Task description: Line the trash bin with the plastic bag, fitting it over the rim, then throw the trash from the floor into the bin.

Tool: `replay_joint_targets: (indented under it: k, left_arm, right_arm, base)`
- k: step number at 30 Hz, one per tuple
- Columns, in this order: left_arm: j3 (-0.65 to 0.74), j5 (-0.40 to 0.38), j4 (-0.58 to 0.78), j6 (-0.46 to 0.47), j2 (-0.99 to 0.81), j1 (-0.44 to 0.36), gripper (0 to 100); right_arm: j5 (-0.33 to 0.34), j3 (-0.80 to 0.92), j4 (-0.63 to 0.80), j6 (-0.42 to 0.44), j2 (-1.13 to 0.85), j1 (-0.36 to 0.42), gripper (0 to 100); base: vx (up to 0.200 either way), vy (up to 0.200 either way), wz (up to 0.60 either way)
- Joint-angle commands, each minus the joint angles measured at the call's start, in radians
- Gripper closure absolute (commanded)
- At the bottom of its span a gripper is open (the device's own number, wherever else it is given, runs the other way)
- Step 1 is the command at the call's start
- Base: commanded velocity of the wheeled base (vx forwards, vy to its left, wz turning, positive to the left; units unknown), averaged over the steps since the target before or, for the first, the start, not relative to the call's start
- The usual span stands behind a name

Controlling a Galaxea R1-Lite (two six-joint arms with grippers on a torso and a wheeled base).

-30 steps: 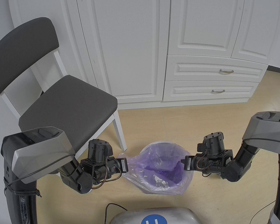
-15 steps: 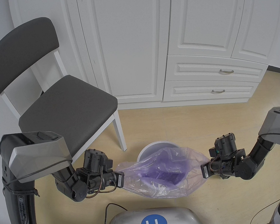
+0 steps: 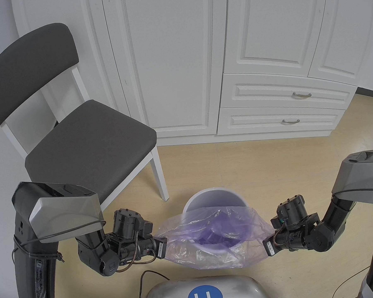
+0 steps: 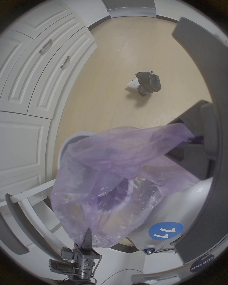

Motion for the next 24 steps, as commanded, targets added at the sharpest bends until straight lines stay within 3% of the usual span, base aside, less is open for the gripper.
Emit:
replay_joint_targets:
  k: [1, 3, 5, 10, 16, 24]
  left_arm:
    - [-0.067, 0.010, -0.004, -0.019, 0.055, 0.013, 100]
    - [-0.069, 0.012, -0.004, -0.021, 0.056, 0.013, 100]
    - [-0.124, 0.073, -0.018, -0.101, 0.066, 0.011, 100]
    - [-0.151, 0.113, -0.062, -0.170, 0.064, 0.008, 100]
    - [-0.095, 0.114, -0.131, -0.168, 0.053, 0.003, 100]
    - [-0.072, 0.114, -0.128, -0.142, 0.041, -0.001, 100]
  right_arm:
    - [-0.031, -0.063, -0.033, 0.031, 0.108, 0.006, 100]
    - [-0.033, -0.063, -0.036, 0.032, 0.110, 0.006, 100]
    - [-0.060, -0.081, -0.140, 0.097, 0.133, 0.006, 100]
    - [-0.062, -0.066, -0.186, 0.098, 0.134, 0.001, 100]
    - [-0.062, -0.050, -0.191, 0.098, 0.134, 0.003, 100]
    - [-0.062, -0.038, -0.189, 0.097, 0.119, -0.003, 100]
  base:
    - [0.000, 0.000, 0.00]
    - [0.000, 0.000, 0.00]
    - [0.000, 0.000, 0.00]
    - [0.000, 0.000, 0.00]
    - [0.000, 0.000, 0.00]
    - [0.000, 0.000, 0.00]
